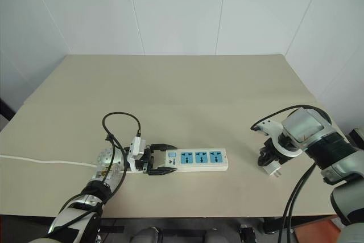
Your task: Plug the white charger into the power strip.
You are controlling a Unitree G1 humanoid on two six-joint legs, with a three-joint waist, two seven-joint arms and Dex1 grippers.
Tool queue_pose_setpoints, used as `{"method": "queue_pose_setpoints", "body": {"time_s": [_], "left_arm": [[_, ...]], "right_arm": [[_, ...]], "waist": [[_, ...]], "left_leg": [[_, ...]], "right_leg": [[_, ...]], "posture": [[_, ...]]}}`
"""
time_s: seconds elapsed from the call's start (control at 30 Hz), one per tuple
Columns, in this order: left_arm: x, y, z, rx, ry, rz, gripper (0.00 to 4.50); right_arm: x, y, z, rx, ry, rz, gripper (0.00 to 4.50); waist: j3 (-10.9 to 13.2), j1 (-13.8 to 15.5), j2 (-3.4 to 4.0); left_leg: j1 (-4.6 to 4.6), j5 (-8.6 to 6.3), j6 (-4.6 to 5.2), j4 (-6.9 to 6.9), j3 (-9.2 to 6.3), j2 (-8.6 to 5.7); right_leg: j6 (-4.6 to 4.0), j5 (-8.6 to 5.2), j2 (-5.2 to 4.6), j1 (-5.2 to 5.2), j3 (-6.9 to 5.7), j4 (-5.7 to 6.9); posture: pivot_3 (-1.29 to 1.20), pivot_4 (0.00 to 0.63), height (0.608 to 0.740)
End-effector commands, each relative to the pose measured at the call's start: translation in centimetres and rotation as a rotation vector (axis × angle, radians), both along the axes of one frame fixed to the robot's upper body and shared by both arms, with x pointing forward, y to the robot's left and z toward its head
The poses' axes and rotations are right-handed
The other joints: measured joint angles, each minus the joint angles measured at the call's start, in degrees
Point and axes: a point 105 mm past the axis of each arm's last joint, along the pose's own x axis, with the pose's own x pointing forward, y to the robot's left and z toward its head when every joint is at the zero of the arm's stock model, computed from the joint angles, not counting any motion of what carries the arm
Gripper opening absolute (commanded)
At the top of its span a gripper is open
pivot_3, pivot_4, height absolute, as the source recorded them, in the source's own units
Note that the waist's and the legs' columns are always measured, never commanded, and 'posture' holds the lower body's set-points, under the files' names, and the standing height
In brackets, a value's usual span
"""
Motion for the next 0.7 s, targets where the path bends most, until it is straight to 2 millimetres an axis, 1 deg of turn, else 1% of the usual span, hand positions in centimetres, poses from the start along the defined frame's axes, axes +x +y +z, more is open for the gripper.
{"method": "queue_pose_setpoints", "body": {"time_s": [0.03, 0.13, 0.2, 0.27, 0.3, 0.37, 0.43, 0.5, 0.57, 0.6, 0.7], "left_arm": [[-1.2, -0.2, -2.2, 0.097, 0.068, -0.059, 3.24], [-1.2, 0.0, -2.1, 0.108, 0.072, -0.064, 3.24], [-1.1, 0.2, -2.1, 0.122, 0.074, -0.063, 3.24], [-0.9, 0.4, -2.2, 0.136, 0.084, -0.054, 3.24], [-0.9, 0.5, -2.2, 0.145, 0.091, -0.050, 3.24], [-0.8, 0.6, -2.3, 0.161, 0.101, -0.044, 3.24], [-0.6, 0.8, -2.4, 0.181, 0.110, -0.023, 3.24], [-0.5, 0.8, -2.3, 0.187, 0.119, -0.007, 3.24], [-0.5, 0.8, -2.1, 0.181, 0.135, 0.012, 3.24], [-0.6, 0.9, -2.1, 0.184, 0.142, 0.017, 3.24], [-0.9, 1.0, -2.0, 0.195, 0.165, 0.029, 3.24]], "right_arm": [[0.5, 0.5, 2.7, -0.059, -0.107, 0.109, 1.12], [0.7, 1.6, 4.9, -0.107, -0.210, 0.253, 1.12], [1.0, 3.3, 7.1, -0.068, -0.313, 0.361, 1.12], [1.3, 5.7, 9.8, 0.054, -0.469, 0.478, 1.12], [1.4, 6.6, 10.8, 0.122, -0.531, 0.525, 1.12], [1.5, 8.2, 12.2, 0.289, -0.659, 0.590, 1.12], [1.8, 9.4, 13.2, 0.484, -0.839, 0.630, 1.12], [1.9, 9.8, 13.4, 0.624, -0.961, 0.635, 1.12], [1.8, 10.2, 13.2, 0.752, -1.015, 0.633, 1.12], [1.7, 10.6, 12.9, 0.805, -1.033, 0.652, 1.12], [1.6, 12.2, 11.2, 0.964, -0.988, 0.698, 1.12]], "waist": [[0.0, 0.0, 0.04], [0.0, -0.1, 0.06], [0.0, -0.3, 0.06], [0.0, -0.6, 0.06], [0.0, -0.6, 0.05], [0.0, -0.6, -0.04], [-0.1, -0.5, -0.26], [-0.2, -0.5, -0.43], [-0.2, -0.5, -0.32], [-0.2, -0.6, -0.32], [-0.2, -1.0, -0.30]], "left_leg": [[0.00, 0.00, 0.00, 0.00, 0.00, 0.00], [-0.01, 0.00, 0.00, -0.01, 0.00, 0.00], [-0.01, 0.00, 0.00, -0.01, 0.00, 0.01], [0.03, 0.00, -0.01, -0.02, 0.00, 0.02], [0.03, 0.00, -0.01, -0.02, -0.01, 0.02], [0.13, 0.00, 0.00, -0.01, -0.06, 0.04], [0.19, 0.00, 0.00, 0.02, -0.07, 0.05], [0.23, 0.00, 0.00, -0.02, -0.10, 0.07], [0.19, 0.00, 0.00, 0.07, -0.07, 0.03], [0.19, 0.00, 0.00, 0.09, -0.06, 0.02], [0.27, 0.00, 0.00, 0.08, -0.06, 0.04]], "right_leg": [[0.00, 0.00, 0.00, -0.01, 0.00, 0.00], [0.02, -0.01, 0.01, -0.04, 0.00, 0.01], [0.11, -0.07, 0.01, -0.06, 0.00, 0.02], [0.28, -0.17, 0.03, -0.04, 0.00, 0.03], [0.36, -0.21, 0.03, -0.03, 0.01, 0.03], [0.40, -0.23, 0.08, 0.15, -0.03, 0.00], [0.40, -0.23, 0.09, 0.24, -0.04, 0.00], [0.38, -0.22, 0.11, 0.31, -0.07, -0.01], [0.18, -0.06, 0.07, 0.30, -0.03, 0.05], [0.08, 0.03, 0.06, 0.28, -0.01, 0.07], [0.06, 0.04, 0.10, 0.29, 0.01, 0.12]], "posture": [[0.00, 0.150, 0.740], [0.00, 0.150, 0.740], [0.00, 0.150, 0.740], [0.00, 0.150, 0.740], [0.00, 0.150, 0.740], [0.00, 0.150, 0.740], [0.00, 0.150, 0.740], [0.00, 0.150, 0.740], [0.00, 0.150, 0.740], [0.00, 0.150, 0.740], [0.00, 0.150, 0.740]]}}
